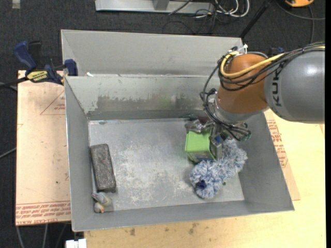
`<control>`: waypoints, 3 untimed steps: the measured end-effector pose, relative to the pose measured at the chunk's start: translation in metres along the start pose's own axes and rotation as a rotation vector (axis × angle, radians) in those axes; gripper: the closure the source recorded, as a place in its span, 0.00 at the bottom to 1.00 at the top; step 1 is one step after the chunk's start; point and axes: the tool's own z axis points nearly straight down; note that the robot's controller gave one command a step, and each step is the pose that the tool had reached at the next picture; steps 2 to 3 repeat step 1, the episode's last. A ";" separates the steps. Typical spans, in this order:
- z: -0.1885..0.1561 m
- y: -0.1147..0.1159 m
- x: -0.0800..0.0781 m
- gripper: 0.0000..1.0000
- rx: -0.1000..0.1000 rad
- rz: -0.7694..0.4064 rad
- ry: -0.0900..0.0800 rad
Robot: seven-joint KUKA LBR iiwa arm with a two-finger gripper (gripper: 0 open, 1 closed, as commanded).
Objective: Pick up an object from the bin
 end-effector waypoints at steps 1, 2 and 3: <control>-0.134 -0.014 0.028 1.00 -0.009 0.013 0.015; -0.134 -0.014 0.028 1.00 -0.009 0.013 0.015; -0.134 -0.014 0.028 1.00 -0.009 0.013 0.015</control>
Offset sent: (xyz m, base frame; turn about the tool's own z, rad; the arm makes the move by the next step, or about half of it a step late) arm 0.0000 0.0000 0.0000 0.0000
